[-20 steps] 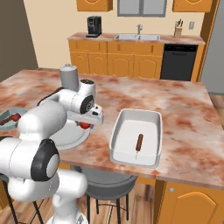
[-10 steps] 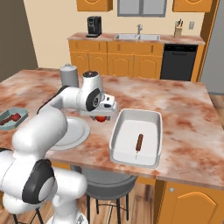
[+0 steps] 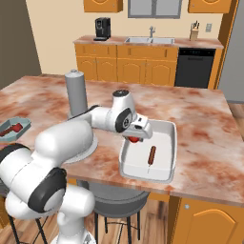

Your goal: Place one cooked food and one vegetable from the large plate to each tupperware container.

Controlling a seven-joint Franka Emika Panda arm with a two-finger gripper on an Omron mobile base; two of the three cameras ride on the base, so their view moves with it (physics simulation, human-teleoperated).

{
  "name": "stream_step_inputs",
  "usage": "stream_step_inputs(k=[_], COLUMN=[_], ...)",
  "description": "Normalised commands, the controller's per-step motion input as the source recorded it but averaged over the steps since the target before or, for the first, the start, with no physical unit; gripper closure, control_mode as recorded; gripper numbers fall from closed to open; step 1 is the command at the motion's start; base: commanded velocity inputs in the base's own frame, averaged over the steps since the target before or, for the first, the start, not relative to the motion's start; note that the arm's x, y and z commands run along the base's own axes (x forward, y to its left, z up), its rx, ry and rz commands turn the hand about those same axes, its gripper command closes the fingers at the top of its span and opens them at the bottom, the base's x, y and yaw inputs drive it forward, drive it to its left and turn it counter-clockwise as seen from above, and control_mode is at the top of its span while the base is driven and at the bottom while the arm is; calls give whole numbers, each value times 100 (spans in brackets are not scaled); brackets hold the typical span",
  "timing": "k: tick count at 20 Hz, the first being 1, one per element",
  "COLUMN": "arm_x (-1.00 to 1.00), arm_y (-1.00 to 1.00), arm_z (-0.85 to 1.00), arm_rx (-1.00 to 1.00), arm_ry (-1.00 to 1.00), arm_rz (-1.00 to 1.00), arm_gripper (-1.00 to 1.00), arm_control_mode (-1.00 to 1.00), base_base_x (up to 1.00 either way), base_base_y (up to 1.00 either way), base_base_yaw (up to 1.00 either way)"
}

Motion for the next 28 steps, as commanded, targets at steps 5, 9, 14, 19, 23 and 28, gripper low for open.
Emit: stream_step_inputs(k=[5,9,14,19,23,28], arm_x=[14,7,35,38,20,21], arm_y=[-48,-33,-6,1,0,1], arm_z=[-10,-1,-18,-44,-56,-20], arm_rx=[27,33,13,-2,-8,-2], arm_ry=[16,6,1,3,0,0], arm_rz=[-6,0,-7,-2,-6,-16], arm_gripper=[100,100,100,100,100,100], arm_control_mode=[-100,-100,-100,-100,-100,-100], base_base_x=[0,0,0,0,0,0], base_base_y=[0,0,0,0,0,0], base_base_yaw=[0,0,0,0,0,0])
